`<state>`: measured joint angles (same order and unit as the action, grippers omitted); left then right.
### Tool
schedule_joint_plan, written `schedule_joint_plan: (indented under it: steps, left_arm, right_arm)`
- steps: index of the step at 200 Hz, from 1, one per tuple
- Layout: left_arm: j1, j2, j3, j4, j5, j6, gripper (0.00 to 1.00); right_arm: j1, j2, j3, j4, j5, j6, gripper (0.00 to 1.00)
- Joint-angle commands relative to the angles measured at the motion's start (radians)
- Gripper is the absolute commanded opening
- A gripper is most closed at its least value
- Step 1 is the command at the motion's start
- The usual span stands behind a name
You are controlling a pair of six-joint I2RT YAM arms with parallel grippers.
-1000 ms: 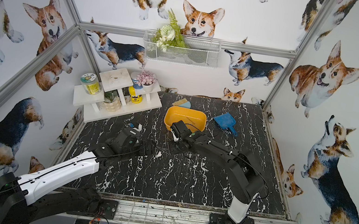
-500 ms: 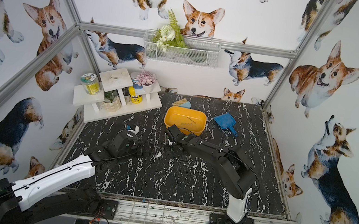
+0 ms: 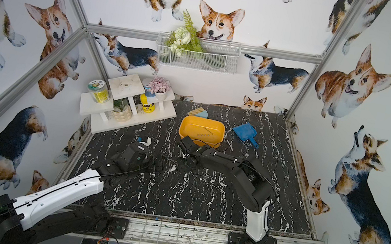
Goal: Put the nails on the desktop into the storage box
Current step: Pick up the nail from the center of the board.
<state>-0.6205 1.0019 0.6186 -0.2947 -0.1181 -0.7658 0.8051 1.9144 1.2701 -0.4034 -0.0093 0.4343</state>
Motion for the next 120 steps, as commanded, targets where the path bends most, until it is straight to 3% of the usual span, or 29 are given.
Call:
schedule_joint_plan:
  steps: [1,120]
  left_arm:
    - [0.001,0.000,-0.004,0.012,0.005,0.007,0.99]
    - [0.001,0.007,-0.010,0.021,0.007,0.007,0.99]
  right_arm:
    - [0.002,0.016,0.020,0.006,0.019,0.000,0.24]
    - [0.003,0.074,0.057,-0.014,0.057,-0.012,0.22]
